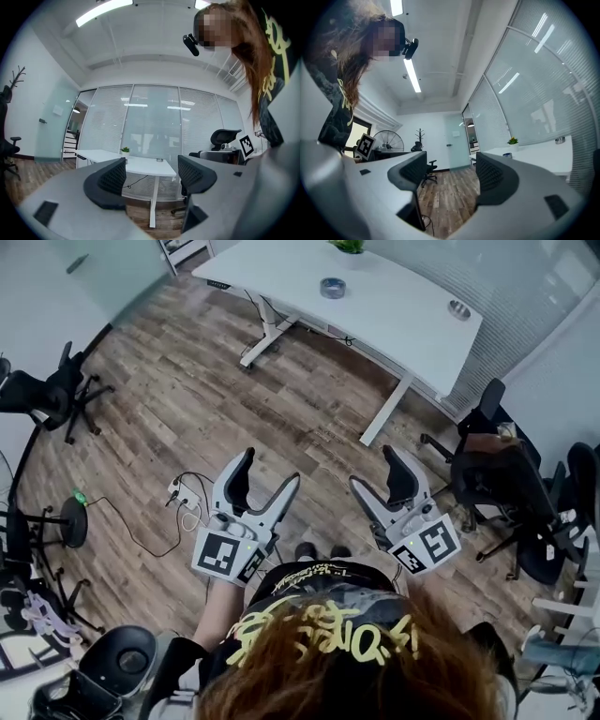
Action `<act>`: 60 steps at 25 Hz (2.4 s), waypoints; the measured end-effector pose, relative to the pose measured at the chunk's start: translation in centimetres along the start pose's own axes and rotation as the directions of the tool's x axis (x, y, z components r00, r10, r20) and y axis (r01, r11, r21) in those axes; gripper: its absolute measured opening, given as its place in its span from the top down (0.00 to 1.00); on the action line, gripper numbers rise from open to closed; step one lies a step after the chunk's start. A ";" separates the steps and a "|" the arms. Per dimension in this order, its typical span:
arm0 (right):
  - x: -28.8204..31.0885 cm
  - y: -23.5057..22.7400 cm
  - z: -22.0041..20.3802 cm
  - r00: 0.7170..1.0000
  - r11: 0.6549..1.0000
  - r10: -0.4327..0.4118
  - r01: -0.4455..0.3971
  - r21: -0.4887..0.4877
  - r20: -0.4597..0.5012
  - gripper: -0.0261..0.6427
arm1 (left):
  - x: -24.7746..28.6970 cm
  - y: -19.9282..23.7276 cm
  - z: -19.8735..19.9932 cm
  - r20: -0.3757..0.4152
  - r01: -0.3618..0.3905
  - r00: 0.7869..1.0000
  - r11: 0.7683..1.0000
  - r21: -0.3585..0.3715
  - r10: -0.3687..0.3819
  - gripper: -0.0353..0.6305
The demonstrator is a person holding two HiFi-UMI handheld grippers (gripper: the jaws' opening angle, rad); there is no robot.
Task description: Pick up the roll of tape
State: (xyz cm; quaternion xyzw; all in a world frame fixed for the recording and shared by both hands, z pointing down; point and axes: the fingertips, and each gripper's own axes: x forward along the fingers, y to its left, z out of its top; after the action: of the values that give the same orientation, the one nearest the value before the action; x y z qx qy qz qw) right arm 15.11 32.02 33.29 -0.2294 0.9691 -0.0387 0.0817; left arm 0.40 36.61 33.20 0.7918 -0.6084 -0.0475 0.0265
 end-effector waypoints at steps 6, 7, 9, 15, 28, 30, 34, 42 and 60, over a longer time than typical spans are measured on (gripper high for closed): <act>0.8 1.6 -1.2 1.000 1.000 -0.027 0.027 -0.008 -0.011 0.50 | -1.1 1.6 -1.0 -0.016 0.028 0.999 1.000 0.003 -0.028 0.44; 0.9 1.8 -1.3 1.000 1.000 -0.026 0.026 -0.007 -0.014 0.50 | -1.1 1.7 -1.1 -0.019 0.031 0.999 1.000 0.003 -0.031 0.44; 0.9 1.9 -1.2 1.000 1.000 -0.020 0.020 -0.013 -0.016 0.50 | -1.1 1.8 -1.2 -0.021 0.039 0.999 0.999 0.003 -0.039 0.44; 1.9 -0.7 -1.6 1.000 1.000 -0.027 0.027 -0.006 -0.011 0.50 | 1.2 2.7 -1.7 -0.021 0.034 0.999 0.999 -0.012 -0.035 0.45; 11.5 -12.6 -0.8 0.998 0.998 0.058 -0.058 0.029 0.017 0.50 | 14.8 7.5 -1.1 -0.037 0.032 0.999 0.999 0.037 -0.031 0.45; 12.7 -14.7 -0.3 0.998 0.998 0.065 -0.066 0.023 0.021 0.50 | 17.1 7.9 -0.6 -0.031 0.030 0.999 0.999 0.042 -0.029 0.45; 14.8 -18.5 0.3 0.996 0.996 0.090 -0.090 0.003 0.024 0.50 | 21.3 9.1 0.3 0.004 0.011 1.000 0.998 0.057 -0.011 0.45; 17.0 -23.8 0.1 0.991 0.991 0.135 -0.135 0.005 -0.001 0.50 | 26.6 10.3 0.1 0.025 -0.037 0.999 0.998 0.051 0.036 0.45; 19.3 -25.2 -1.2 0.987 0.986 0.161 -0.161 0.045 -0.015 0.50 | 28.6 11.8 -0.6 -0.013 -0.040 0.999 0.998 0.052 0.041 0.46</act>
State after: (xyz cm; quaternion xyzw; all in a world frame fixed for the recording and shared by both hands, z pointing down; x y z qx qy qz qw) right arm 8.88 0.88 34.61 -0.1482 0.9841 -0.0551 0.0806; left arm -3.62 5.89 33.76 0.7800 -0.6252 -0.0257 0.0110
